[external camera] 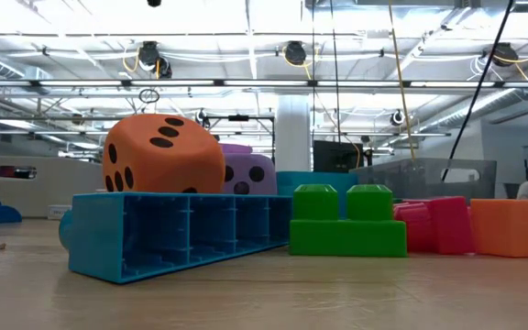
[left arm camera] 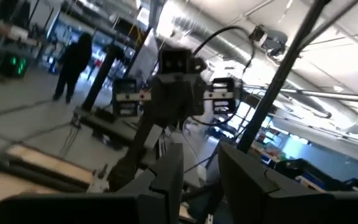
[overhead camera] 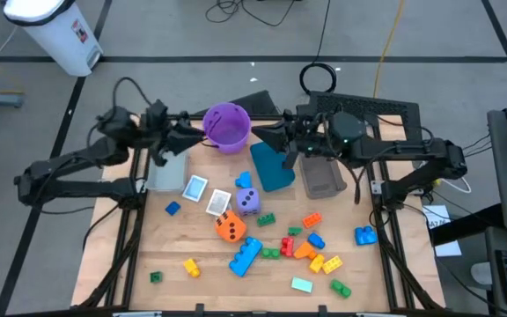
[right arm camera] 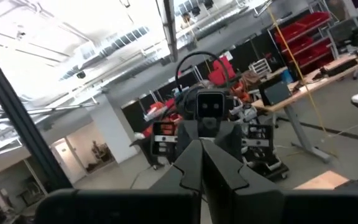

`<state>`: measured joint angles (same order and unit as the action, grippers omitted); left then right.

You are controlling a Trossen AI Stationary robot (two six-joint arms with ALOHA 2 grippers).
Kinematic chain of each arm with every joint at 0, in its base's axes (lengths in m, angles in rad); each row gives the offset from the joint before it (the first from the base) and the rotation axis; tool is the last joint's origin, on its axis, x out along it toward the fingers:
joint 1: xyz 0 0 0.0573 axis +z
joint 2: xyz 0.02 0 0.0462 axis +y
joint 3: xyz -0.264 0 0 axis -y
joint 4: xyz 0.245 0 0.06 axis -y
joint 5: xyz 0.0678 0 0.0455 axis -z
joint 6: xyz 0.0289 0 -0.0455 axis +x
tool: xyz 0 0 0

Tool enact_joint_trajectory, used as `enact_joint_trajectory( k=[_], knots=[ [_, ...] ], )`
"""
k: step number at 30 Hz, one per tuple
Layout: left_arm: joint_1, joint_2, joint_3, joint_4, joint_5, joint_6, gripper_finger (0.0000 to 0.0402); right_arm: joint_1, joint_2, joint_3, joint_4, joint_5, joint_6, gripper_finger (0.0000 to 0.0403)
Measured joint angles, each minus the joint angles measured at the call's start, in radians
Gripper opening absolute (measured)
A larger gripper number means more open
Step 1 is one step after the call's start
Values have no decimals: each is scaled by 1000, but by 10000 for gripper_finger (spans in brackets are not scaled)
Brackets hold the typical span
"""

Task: Pick & Place Toys
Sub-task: Put the brown deck of cards into the black bin

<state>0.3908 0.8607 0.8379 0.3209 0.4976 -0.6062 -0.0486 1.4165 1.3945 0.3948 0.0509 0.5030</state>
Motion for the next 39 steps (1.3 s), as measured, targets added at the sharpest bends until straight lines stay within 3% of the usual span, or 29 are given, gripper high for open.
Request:
enact_joint_trajectory(
  k=[8,13,25,29,33,39],
  knots=[
    [0,109,0,27,-7,-58,106,0,61,0,-6,0,51,4],
    [-2,165,0,120,84,-94,106,3,104,-1,-12,0,145,4],
    [-41,106,0,277,72,-96,106,-18,111,-2,-172,-5,151,4],
    [-55,54,0,271,-3,-88,106,-24,105,-1,-206,-82,100,4],
    [-97,-8,9,237,-62,-82,106,-33,110,-1,-220,-247,94,4],
    [-235,-28,144,-42,-232,39,106,-43,108,-1,-226,-455,34,4]
  ],
)
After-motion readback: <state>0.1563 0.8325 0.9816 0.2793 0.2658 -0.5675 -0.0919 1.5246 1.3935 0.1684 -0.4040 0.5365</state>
